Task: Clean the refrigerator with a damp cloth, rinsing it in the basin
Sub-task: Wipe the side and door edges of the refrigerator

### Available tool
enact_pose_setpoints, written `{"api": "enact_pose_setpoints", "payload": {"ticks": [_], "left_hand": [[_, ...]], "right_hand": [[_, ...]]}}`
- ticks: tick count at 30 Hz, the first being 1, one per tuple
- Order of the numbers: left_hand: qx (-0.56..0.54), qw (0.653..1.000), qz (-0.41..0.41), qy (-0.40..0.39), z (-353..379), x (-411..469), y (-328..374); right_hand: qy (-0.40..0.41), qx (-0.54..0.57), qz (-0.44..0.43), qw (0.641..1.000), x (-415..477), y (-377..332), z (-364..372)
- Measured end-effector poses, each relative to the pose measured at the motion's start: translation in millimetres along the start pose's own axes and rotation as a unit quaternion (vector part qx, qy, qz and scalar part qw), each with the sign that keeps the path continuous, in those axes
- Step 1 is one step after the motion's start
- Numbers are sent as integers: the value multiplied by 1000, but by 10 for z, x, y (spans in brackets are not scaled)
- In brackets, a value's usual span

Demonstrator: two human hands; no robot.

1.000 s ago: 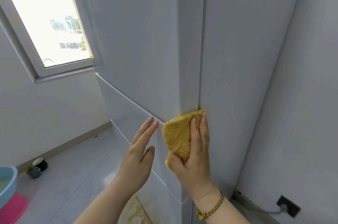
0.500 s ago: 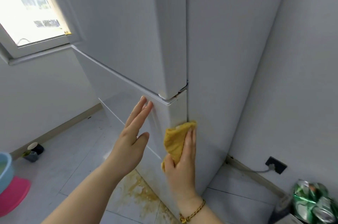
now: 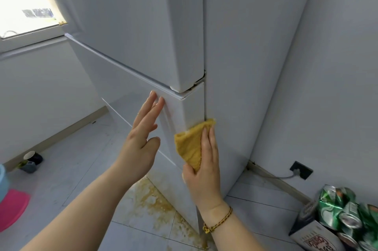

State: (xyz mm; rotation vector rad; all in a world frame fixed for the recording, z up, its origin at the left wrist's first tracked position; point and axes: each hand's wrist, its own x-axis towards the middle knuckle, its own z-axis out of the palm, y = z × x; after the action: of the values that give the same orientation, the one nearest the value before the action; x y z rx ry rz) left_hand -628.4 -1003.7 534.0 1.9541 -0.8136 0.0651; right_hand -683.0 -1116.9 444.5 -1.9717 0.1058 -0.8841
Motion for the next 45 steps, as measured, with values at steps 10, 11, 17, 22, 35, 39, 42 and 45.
{"api": "enact_pose_setpoints", "payload": {"ticks": [10,11,17,22,35,39,42,45], "left_hand": [[10,1000,-16,2,-9,-2,49],[9,1000,-19,2,-3,-4,49],[15,999,-33,34,98,-50,71],[40,993,-101,44,426,-415,-54],[73,964,-249,-53,1221,-957,-951],[102,983,-154,-13,1502,-1064,-1289],[110,990,-81,37,1637,-1187,-1607],[100,990,-44,87,1834,-1350,-2004]], "right_hand": [[32,-32,-121,992,181,16,31],[10,-48,-110,993,50,138,10],[-116,80,102,985,-54,280,-486],[-26,145,247,958,215,268,-904],[-113,138,-26,984,331,414,-581],[-124,36,-142,981,37,807,-242],[-128,-20,-166,978,-295,1326,-43],[-127,49,-28,990,-662,1812,-68]]}}
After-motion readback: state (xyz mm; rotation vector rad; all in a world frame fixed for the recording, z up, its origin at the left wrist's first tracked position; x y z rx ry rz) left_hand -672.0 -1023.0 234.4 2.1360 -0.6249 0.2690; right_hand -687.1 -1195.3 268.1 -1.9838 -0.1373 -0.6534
